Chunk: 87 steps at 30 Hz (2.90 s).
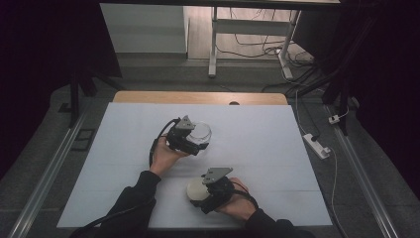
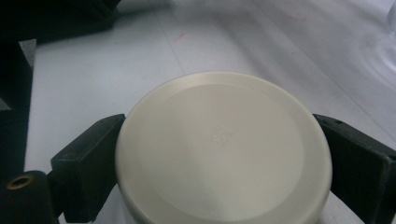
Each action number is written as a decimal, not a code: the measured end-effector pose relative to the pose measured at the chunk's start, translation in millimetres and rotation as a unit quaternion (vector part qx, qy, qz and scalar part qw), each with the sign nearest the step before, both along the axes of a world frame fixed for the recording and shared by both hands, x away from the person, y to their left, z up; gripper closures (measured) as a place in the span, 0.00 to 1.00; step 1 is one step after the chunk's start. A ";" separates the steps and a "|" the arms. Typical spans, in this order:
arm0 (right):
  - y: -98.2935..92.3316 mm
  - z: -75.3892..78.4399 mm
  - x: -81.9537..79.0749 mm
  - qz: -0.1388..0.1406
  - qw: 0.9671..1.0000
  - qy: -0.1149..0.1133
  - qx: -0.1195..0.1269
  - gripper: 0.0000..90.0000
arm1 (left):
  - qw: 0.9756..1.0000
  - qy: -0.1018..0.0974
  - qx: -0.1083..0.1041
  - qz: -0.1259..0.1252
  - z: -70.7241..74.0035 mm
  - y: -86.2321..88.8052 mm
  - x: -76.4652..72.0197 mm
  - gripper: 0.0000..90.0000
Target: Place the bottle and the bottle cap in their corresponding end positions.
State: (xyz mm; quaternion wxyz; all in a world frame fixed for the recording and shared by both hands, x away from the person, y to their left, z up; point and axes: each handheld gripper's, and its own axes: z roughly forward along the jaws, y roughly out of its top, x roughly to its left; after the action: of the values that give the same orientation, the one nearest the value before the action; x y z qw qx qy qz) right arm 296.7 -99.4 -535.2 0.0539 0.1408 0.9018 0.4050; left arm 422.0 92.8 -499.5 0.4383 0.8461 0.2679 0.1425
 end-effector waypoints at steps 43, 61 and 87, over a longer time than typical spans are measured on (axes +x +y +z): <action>-0.5 1.6 0.8 -0.013 0.999 0.039 -0.010 0.02 | 0.999 0.046 0.005 0.003 -11.3 16.1 -10.0 0.00; -14.2 15.9 2.5 -0.036 0.999 0.032 0.009 0.00 | 0.998 0.064 0.004 0.003 -3.5 40.4 -43.1 0.00; -38.3 25.6 5.5 -0.077 0.997 0.011 0.010 0.00 | 0.992 0.119 -0.019 -0.023 -3.7 68.2 -93.8 0.00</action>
State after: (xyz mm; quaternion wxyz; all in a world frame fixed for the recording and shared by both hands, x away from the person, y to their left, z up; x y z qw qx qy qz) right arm 302.3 -137.7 -509.5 0.0730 0.2146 0.8850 0.4066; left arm 328.3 161.0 -503.2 0.4226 0.8543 0.3016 0.0253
